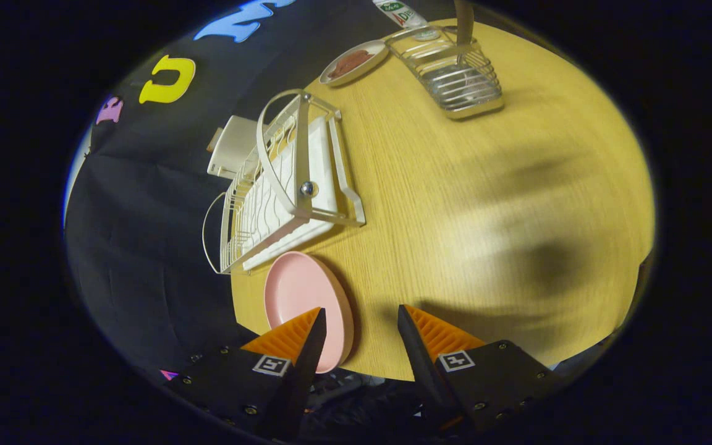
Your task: Take the plate from the dish rack, then take the spoon from the basket and place it into the plate.
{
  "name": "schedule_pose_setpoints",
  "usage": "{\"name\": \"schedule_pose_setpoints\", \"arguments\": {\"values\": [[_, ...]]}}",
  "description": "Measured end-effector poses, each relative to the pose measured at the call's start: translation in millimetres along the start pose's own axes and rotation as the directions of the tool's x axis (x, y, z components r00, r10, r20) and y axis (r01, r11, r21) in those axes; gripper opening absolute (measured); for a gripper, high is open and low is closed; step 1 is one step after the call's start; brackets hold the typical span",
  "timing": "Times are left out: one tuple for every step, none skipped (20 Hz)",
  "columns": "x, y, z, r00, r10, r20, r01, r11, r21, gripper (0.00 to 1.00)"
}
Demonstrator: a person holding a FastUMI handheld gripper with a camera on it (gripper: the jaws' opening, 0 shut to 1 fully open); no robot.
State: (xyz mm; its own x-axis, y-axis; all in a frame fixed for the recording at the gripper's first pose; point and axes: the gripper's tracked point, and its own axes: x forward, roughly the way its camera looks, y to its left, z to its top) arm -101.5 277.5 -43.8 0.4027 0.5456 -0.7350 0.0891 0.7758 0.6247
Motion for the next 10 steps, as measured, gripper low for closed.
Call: {"name": "schedule_pose_setpoints", "arguments": {"values": [[-8.1,-4.5,9.7,0.999,-0.019,0.042,0.02,1.0,-0.013,0.72],[-16.7,-9.4,21.1,0.995,-0.04,0.088,0.042,0.999,-0.024,0.72],[-25.9,-12.8,32.9,0.989,-0.057,0.138,0.061,0.998,-0.029,0.72],[-35.2,-15.1,46.4,0.98,-0.068,0.188,0.073,0.997,-0.025,0.72],[-44.1,-16.2,61.2,0.968,-0.075,0.238,0.081,0.997,-0.016,0.72],[-53.7,-18.3,75.5,0.954,-0.085,0.289,0.091,0.996,-0.005,0.72],[-62.9,-21.9,88.7,0.936,-0.099,0.337,0.103,0.995,0.005,0.72],[-72.8,-27.4,101.6,0.917,-0.114,0.383,0.117,0.993,0.014,0.72],[-81.6,-30.4,114.4,0.894,-0.132,0.428,0.134,0.991,0.026,0.72],[-90.0,-34.2,127.5,0.869,-0.154,0.471,0.152,0.987,0.042,0.72]]}}
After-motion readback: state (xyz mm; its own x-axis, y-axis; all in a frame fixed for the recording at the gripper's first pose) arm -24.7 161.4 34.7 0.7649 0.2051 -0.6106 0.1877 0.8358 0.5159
